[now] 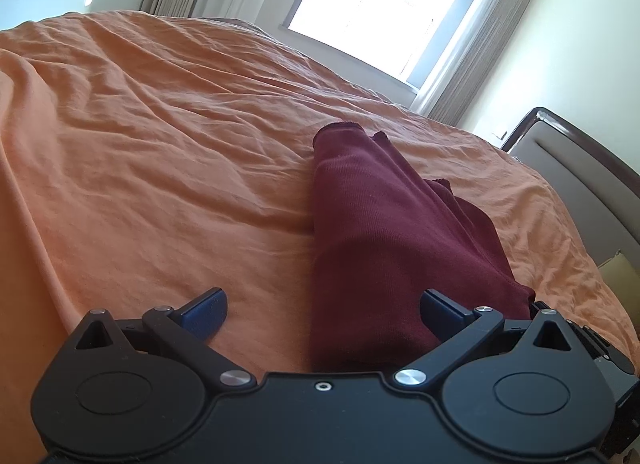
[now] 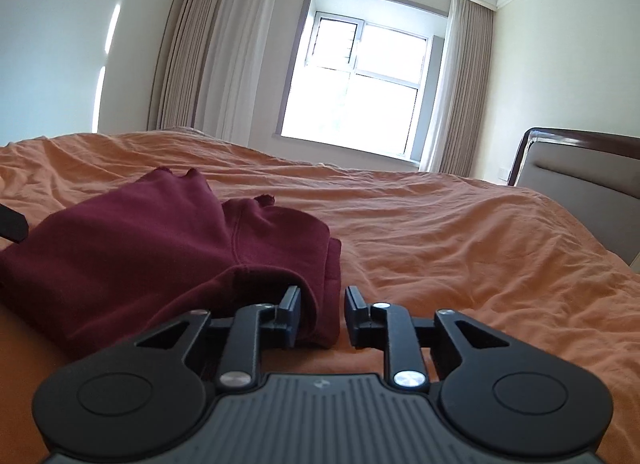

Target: Fold small clothes

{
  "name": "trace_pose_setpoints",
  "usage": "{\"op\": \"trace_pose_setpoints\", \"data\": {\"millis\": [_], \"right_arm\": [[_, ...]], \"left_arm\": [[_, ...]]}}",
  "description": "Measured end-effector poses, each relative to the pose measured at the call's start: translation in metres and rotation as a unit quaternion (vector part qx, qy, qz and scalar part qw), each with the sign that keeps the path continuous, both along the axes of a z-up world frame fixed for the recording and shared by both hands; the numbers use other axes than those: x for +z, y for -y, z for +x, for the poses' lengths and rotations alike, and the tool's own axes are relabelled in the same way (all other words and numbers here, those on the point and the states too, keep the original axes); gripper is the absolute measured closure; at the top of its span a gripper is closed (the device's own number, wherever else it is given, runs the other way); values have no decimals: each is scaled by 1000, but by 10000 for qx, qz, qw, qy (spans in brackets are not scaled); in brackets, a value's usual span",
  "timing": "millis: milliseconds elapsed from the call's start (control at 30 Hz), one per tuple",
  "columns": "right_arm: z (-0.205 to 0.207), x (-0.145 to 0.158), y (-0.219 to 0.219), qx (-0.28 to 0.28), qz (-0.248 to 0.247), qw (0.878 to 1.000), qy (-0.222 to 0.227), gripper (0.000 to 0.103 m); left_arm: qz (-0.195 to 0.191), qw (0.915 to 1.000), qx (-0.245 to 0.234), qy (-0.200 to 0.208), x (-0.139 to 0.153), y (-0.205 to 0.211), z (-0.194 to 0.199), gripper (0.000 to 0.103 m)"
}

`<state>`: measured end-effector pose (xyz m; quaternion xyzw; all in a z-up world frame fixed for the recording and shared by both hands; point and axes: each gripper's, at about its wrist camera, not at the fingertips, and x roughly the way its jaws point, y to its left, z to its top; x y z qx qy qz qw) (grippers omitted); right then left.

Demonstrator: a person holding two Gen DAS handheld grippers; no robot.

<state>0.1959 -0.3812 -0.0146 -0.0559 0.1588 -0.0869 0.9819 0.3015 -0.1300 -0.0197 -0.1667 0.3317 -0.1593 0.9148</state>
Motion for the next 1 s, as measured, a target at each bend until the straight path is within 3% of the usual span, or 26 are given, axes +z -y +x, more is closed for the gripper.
{"op": "trace_pose_setpoints", "data": {"millis": [100, 133, 267, 300, 367, 400, 433, 567, 600, 633, 833, 900, 1000], "right_arm": [[-7, 11, 13, 167, 517, 9984, 184, 29], [-6, 14, 16, 233, 694, 9970, 235, 23], [21, 18, 29, 356, 1323, 9905, 131, 18], [30, 17, 32, 335, 1428, 9892, 56, 20], [50, 12, 39, 313, 1652, 9857, -87, 37], [60, 9, 42, 269, 1753, 9839, -210, 57], [68, 6, 45, 200, 1852, 9819, -332, 65], [86, -10, 60, 106, 2423, 9684, -574, 67], [86, -12, 61, 159, 2467, 9674, -557, 77], [85, -13, 61, 197, 2454, 9677, -537, 97], [64, 4, 62, 1, 2101, 9776, 78, 99], [65, 5, 69, -66, 2239, 9746, 53, 99], [76, -12, 76, -62, 2521, 9672, -321, 99]], "left_arm": [[-94, 9999, 63, 41, 4, -1, 6, 1], [-80, 9999, 88, 80, 6, 1, 8, 1], [191, 9997, 158, 60, 9, 10, 19, 1], [242, 9995, 193, 56, 8, 12, 22, 1], [288, 9993, 219, 11, 5, 14, 26, 1], [294, 9993, 209, -18, 4, 15, 27, 1], [298, 9994, 196, -50, 2, 15, 28, 1], [458, 9989, 46, -40, 1, 18, 33, 1], [506, 9987, -3, -36, 2, 20, 34, 1], [546, 9985, -65, -48, 2, 22, 36, 1], [807, 9967, -22, 60, 9, 33, 35, 1], [900, 9958, -66, 144, 13, 36, 33, 1], [908, 9957, -124, 149, 15, 39, 35, 1]]}}
